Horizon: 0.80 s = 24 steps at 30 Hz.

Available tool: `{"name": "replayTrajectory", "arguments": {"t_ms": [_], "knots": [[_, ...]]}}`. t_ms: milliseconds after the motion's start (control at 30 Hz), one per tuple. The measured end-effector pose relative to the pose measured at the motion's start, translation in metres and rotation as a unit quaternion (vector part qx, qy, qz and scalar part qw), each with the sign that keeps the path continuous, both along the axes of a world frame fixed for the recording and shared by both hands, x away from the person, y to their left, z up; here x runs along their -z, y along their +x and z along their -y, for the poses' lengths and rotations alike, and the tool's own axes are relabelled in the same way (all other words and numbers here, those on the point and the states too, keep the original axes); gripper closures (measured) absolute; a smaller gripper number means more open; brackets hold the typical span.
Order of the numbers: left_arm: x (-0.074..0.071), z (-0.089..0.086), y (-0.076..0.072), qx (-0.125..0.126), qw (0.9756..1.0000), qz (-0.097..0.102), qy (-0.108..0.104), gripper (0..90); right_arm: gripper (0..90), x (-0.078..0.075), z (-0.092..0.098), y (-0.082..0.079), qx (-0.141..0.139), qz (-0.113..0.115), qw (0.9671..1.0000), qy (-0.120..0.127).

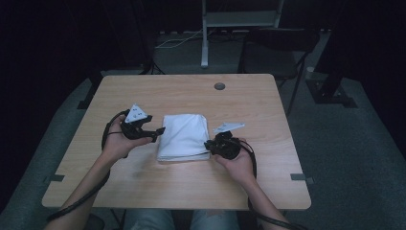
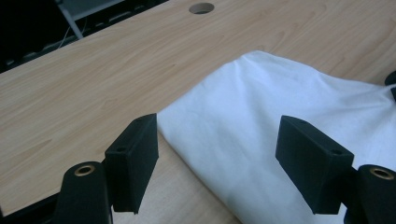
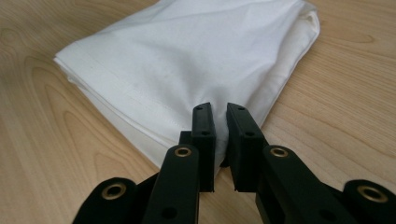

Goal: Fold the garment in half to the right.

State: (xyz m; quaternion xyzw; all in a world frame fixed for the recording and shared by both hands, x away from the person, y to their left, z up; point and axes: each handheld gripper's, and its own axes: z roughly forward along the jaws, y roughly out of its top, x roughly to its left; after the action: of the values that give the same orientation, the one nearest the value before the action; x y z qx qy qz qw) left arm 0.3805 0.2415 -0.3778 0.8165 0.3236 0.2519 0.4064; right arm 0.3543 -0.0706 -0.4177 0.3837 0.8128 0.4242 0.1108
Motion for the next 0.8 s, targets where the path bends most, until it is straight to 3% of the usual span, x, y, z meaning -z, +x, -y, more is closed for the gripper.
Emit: {"name": "replayTrajectory", "arguments": {"t_ms": [300,367,633,800], "knots": [[0.009,-0.002,-0.01,-0.005,1.0,0.0,0.007,30.0,79.1,0.003,0.001,-0.008,0.005,0.003,0.9997,-0.026],[0.013,-0.002,-0.011,-0.005,0.9999,-0.002,0.012,30.0,74.9,0.003,0.001,-0.008,0.007,0.004,0.9994,-0.034],[0.026,0.005,-0.014,-0.011,0.9996,-0.005,0.025,30.0,65.9,-0.01,0.001,-0.01,0.021,0.028,0.9991,-0.023],[0.036,0.014,-0.018,-0.008,0.9993,-0.005,0.037,30.0,63.9,-0.001,-0.003,-0.007,0.023,0.021,0.9985,-0.044]]}}
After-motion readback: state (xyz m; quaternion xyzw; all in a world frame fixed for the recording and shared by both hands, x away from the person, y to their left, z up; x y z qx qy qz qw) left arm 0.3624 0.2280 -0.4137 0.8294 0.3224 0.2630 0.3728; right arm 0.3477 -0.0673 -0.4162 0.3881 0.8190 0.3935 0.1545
